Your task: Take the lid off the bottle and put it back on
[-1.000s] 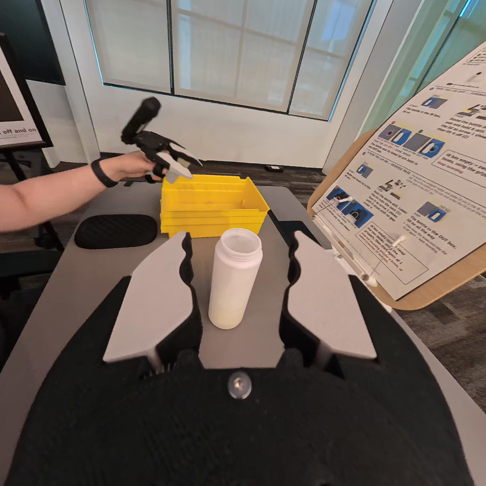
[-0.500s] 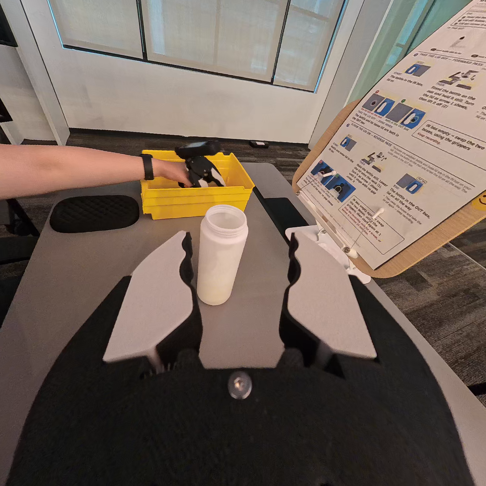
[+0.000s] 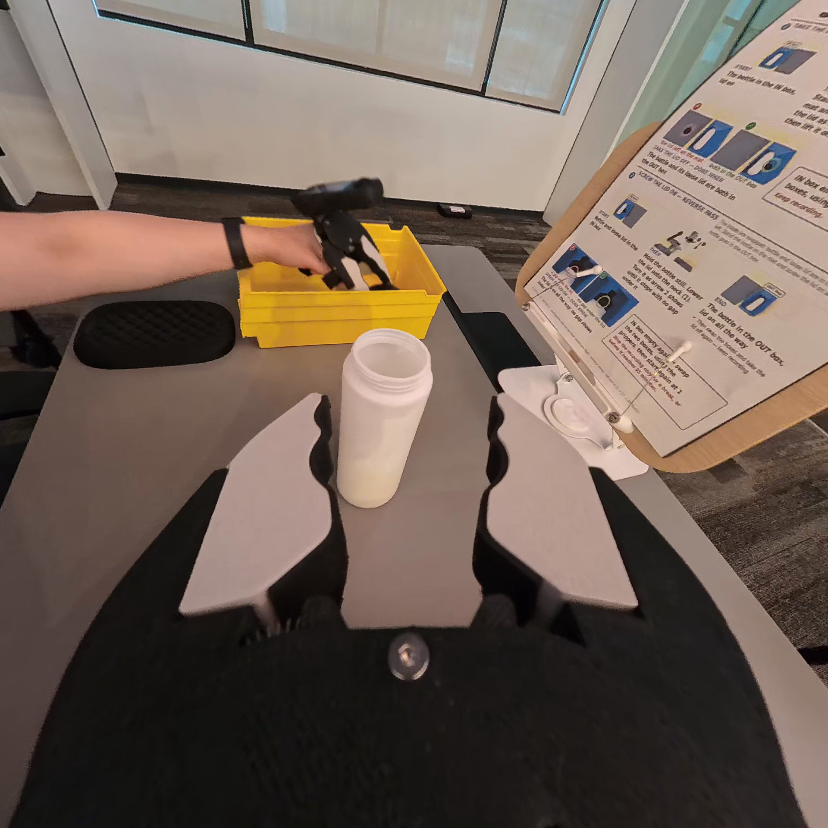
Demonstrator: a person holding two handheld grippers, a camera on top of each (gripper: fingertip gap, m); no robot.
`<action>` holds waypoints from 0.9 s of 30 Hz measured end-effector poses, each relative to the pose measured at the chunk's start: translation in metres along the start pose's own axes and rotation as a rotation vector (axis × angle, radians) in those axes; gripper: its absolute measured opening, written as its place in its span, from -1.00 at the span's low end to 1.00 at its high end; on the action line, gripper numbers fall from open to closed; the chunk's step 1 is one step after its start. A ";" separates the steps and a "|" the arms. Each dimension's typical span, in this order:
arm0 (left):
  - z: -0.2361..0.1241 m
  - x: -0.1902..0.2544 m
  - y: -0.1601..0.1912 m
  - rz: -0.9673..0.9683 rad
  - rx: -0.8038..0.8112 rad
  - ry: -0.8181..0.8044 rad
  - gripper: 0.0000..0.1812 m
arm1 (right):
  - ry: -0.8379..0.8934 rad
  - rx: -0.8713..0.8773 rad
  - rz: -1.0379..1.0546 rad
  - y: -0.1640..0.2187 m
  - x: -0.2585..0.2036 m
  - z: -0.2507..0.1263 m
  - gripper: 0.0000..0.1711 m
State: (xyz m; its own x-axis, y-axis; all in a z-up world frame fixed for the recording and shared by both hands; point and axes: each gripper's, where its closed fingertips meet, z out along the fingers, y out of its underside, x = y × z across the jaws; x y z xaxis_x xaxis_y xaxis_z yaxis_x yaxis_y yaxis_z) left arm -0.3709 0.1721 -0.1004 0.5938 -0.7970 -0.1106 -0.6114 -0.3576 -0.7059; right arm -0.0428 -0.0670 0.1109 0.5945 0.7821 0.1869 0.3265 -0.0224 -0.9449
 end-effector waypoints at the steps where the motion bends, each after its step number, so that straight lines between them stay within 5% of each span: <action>1: -0.015 -0.001 -0.008 0.005 0.044 -0.028 -0.25 | 0.012 -0.002 -0.011 -0.001 0.000 0.003 -0.22; 5: -0.092 0.021 -0.055 0.050 0.297 -0.049 -0.25 | 0.025 0.013 -0.097 -0.012 -0.013 0.020 -0.24; 11: -0.167 0.175 -0.118 0.396 0.490 0.312 -0.25 | -0.153 0.056 -0.212 -0.025 -0.076 0.063 -0.18; 17: -0.164 0.285 -0.147 0.731 0.450 0.443 -0.25 | -0.178 0.080 -0.237 -0.028 -0.098 0.083 -0.08; 27: -0.139 0.316 -0.142 0.753 0.420 0.546 -0.25 | -0.269 -0.019 -0.208 -0.006 -0.104 0.092 -0.18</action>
State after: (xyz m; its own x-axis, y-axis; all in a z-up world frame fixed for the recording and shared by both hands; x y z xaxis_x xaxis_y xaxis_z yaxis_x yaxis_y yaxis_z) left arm -0.1692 -0.0963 0.0616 -0.2531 -0.8952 -0.3668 -0.4321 0.4439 -0.7851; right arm -0.1741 -0.0913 0.0721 0.2989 0.9074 0.2953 0.4360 0.1454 -0.8881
